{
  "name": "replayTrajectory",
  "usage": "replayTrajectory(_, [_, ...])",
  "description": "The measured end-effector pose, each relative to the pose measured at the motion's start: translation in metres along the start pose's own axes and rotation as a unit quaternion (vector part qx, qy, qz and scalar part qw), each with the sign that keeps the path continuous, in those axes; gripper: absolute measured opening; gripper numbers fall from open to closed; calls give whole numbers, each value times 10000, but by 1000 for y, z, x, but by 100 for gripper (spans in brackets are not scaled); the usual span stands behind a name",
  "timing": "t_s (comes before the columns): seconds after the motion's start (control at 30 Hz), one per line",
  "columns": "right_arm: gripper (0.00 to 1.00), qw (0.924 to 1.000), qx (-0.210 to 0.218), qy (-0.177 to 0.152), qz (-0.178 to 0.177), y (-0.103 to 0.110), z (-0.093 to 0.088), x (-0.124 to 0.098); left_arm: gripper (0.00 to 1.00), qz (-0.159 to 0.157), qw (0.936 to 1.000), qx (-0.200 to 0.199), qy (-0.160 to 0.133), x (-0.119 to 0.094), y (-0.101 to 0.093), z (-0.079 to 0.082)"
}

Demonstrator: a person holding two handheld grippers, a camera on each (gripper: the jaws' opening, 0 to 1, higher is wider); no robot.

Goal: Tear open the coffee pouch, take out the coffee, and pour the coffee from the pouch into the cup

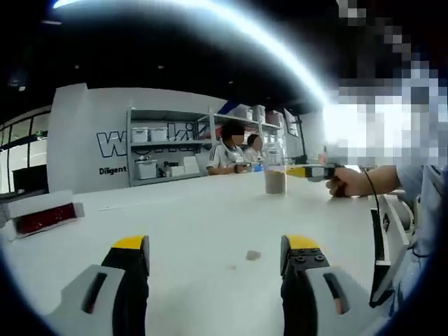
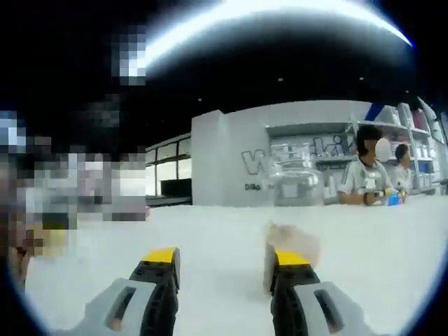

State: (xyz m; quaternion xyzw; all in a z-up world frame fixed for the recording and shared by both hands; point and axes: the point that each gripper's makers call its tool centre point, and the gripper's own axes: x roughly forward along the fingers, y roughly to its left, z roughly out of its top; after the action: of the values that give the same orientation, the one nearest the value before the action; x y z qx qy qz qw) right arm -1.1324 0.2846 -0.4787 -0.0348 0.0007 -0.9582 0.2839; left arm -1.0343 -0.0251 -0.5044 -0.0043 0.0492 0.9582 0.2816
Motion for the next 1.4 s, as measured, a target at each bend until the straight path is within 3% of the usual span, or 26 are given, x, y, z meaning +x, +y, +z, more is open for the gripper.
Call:
replayTrajectory(0.13, [45, 9951, 106, 325, 929, 38, -13, 11, 77, -17, 10000, -93, -2, 0, 0, 0])
replayTrajectory(0.2, [45, 9934, 82, 304, 1104, 47, -12, 16, 77, 11, 9999, -82, 60, 1, 0, -2])
replayTrajectory(0.5, [45, 9899, 36, 383, 1365, 69, -16, 44, 75, 293, 9995, -140, -7, -4, 14, 0])
replayTrajectory(0.67, [43, 9877, -115, 391, 1506, 80, -17, 50, 75, 175, 9995, -260, -77, -4, 10, 2])
replayTrajectory(1.4, [40, 9807, -297, 456, 1880, 106, -21, 68, 74, 219, 9997, -121, 56, -2, 8, -2])
